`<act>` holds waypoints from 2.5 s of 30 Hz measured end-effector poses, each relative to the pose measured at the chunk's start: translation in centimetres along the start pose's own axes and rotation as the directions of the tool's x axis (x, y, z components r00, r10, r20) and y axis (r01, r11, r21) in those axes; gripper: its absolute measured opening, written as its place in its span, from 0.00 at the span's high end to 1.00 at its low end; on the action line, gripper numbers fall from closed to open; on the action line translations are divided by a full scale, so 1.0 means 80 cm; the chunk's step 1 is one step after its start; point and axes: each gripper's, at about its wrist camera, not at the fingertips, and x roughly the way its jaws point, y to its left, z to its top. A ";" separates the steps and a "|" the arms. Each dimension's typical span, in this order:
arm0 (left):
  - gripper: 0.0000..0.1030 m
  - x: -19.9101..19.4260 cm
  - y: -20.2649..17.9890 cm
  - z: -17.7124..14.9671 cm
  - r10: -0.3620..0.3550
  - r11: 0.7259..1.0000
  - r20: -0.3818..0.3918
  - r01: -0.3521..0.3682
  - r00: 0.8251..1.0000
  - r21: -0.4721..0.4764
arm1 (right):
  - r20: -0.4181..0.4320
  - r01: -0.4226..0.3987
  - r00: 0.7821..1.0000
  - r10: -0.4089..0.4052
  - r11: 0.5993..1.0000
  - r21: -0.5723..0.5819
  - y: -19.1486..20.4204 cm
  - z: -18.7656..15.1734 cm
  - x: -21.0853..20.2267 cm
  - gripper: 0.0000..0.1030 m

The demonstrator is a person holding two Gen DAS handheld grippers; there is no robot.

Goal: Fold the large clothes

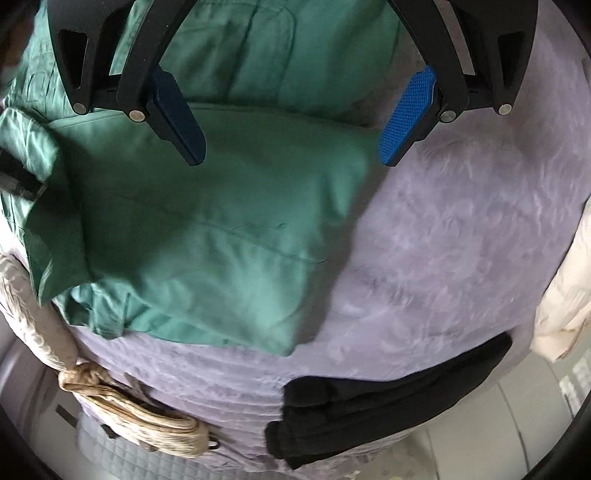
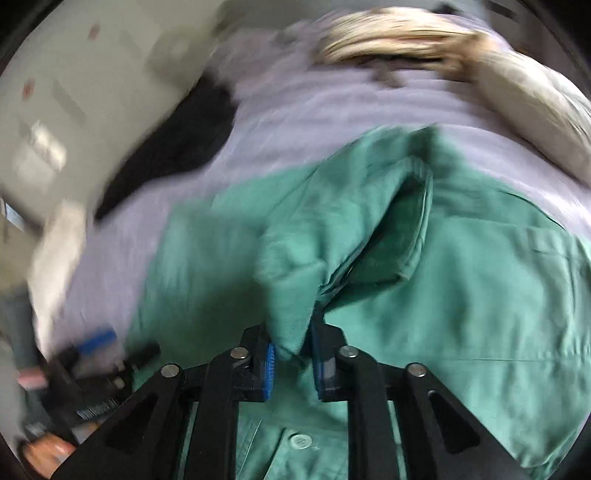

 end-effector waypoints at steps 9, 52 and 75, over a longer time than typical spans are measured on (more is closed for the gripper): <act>0.07 0.008 -0.038 0.001 -0.155 0.987 -0.049 0.157 0.987 0.027 | -0.076 -0.120 0.988 0.135 0.977 0.178 -0.046 -0.082 -0.017 0.44; 0.81 -0.007 -0.126 0.036 -0.203 0.951 -0.002 0.197 0.979 0.237 | 0.173 -0.007 0.972 -0.159 0.715 0.699 -0.306 -0.221 -0.216 0.95; 0.47 0.022 -0.126 0.020 -0.044 0.964 -0.034 0.051 0.998 0.260 | 0.037 0.125 0.982 -0.186 0.781 0.612 -0.363 -0.152 -0.155 0.92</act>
